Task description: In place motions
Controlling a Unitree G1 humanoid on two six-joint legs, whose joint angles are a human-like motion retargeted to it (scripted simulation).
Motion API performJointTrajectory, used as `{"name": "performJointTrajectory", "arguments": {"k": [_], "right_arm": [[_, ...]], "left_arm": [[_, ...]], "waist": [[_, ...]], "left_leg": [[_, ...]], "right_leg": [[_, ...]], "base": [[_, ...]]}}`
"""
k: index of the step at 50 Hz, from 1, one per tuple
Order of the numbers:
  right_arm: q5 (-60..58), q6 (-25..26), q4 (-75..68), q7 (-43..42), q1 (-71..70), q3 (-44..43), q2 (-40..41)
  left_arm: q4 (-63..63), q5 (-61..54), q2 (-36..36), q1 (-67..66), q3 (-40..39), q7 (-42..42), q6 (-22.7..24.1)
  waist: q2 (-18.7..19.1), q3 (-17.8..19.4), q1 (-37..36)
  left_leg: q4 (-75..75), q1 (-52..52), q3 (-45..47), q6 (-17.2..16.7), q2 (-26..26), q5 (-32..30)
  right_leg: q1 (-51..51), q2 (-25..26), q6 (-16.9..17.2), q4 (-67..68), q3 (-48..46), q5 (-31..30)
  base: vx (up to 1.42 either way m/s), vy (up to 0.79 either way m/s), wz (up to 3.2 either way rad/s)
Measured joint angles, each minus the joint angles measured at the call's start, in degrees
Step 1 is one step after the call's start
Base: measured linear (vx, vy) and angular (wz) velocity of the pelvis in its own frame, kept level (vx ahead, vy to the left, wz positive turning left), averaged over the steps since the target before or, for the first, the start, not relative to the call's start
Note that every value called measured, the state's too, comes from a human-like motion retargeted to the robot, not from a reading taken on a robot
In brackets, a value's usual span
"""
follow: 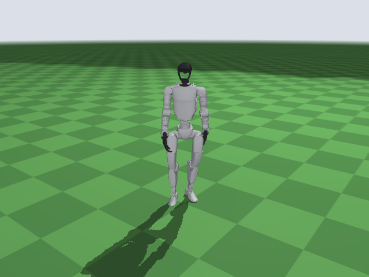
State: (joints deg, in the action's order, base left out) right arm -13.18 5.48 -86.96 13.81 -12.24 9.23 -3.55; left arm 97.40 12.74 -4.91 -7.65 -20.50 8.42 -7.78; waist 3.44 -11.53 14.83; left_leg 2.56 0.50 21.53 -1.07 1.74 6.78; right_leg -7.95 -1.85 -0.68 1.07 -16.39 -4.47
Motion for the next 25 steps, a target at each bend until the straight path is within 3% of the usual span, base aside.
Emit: {"name": "performJointTrajectory", "arguments": {"k": [7,12,21,25], "right_arm": [[5.91,-3.06,14.91,6.63,-7.26,3.38,5.18],[4.42,-5.75,18.35,5.17,-7.91,6.05,5.54],[-2.76,-4.93,5.2,0.99,0.51,5.93,1.47],[-5.75,-1.62,-6.87,-3.48,5.72,3.66,-1.58]], "left_arm": [[0.0,2.68,-0.94,-18.23,-5.76,0.82,0.07],[0.0,0.36,-0.37,-20.64,-7.55,-0.11,-1.37],[-3.37,-11.42,1.2,-1.19,-1.5,-6.31,2.17],[-8.38,-17.14,3.27,11.56,0.51,-2.84,3.23]], "waist": [[0.32,0.06,-0.02],[0.06,-0.03,1.02],[-1.12,-0.37,1.86],[-1.46,0.32,2.51]], "left_leg": [[0.27,-1.25,3.47,-0.86,-0.79,0.7],[0.2,-1.41,3.96,-1.04,-1.13,0.85],[-0.08,-0.71,3.3,-0.68,-1.19,0.56],[-0.41,-0.63,1.7,-0.15,-1.06,0.35]], "right_leg": [[-1.22,0.69,0.12,0.62,3.47,-0.72],[-1.38,0.95,0.22,0.66,3.97,-0.89],[-1.09,1.12,0.05,0.3,3.19,-0.79],[0.14,1.07,0.03,-0.03,1.53,-0.5]], "base": [[0.01,0.02,-0.44],[0.0,0.0,-0.04],[0.0,-0.01,0.02],[0.01,-0.02,0.35]]}}
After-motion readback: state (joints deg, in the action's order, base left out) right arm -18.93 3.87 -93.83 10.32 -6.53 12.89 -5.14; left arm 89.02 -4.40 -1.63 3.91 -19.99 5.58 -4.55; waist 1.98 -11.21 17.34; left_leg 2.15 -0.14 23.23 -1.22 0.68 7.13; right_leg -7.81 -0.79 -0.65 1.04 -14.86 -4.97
